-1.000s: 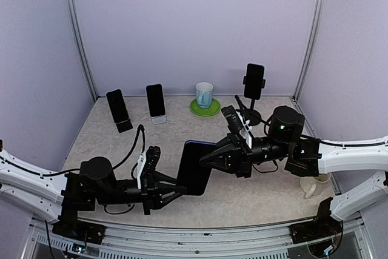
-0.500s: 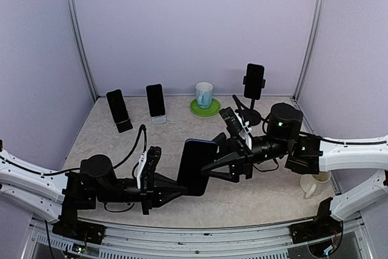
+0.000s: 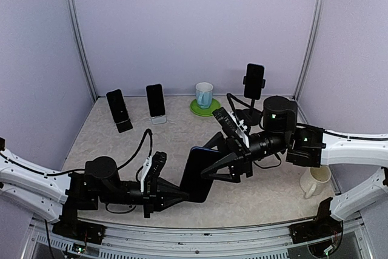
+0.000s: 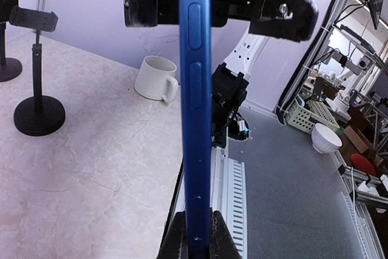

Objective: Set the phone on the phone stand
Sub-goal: Adjust the phone.

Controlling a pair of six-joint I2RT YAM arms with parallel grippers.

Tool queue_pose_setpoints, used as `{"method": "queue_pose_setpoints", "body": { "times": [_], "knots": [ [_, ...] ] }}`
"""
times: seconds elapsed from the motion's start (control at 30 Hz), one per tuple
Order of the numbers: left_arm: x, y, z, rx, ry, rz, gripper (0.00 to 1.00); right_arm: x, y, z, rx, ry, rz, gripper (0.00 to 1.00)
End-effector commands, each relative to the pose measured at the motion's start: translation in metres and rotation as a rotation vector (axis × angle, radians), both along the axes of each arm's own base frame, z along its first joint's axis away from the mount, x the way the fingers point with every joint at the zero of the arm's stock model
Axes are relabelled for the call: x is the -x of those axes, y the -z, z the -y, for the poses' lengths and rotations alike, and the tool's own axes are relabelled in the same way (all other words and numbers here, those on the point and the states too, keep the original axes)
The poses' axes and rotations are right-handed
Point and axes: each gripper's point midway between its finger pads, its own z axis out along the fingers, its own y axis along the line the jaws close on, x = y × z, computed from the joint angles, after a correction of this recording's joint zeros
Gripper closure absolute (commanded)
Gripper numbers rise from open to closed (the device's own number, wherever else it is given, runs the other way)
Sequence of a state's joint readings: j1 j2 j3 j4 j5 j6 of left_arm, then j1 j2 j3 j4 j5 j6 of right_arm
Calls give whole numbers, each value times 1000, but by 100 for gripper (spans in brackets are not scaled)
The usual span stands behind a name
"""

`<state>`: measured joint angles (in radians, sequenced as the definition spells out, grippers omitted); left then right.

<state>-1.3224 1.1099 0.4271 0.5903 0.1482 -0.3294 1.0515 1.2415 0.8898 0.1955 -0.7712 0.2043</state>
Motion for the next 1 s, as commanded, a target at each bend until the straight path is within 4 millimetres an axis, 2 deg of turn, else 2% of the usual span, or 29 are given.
{"method": "queue_pose_setpoints", "body": {
  "times": [0.0, 0.17, 0.5, 0.73, 0.8, 0.87, 0.97],
  "knots": [
    [3, -19, 7, 60, 31, 15, 100, 4, -6, -5, 11, -33, -25, 37],
    [1, -19, 6, 61, 19, 14, 100, 8, -6, -3, 14, -58, -36, 49],
    [-1, -16, 7, 53, 7, 13, 100, 13, -1, -8, 19, -111, -75, 57],
    [-2, -13, 9, 46, 8, 9, 100, 12, -2, -9, 18, -112, -71, 74],
    [-2, -13, 9, 46, 5, 9, 100, 13, -2, -9, 19, -113, -67, 83],
    [-3, -12, 8, 42, -1, 10, 100, 12, -1, -9, 23, -110, -63, 98],
    [-6, -13, 7, 43, -17, 13, 100, 11, 0, -9, 29, -109, -57, 100]
  ]
}}
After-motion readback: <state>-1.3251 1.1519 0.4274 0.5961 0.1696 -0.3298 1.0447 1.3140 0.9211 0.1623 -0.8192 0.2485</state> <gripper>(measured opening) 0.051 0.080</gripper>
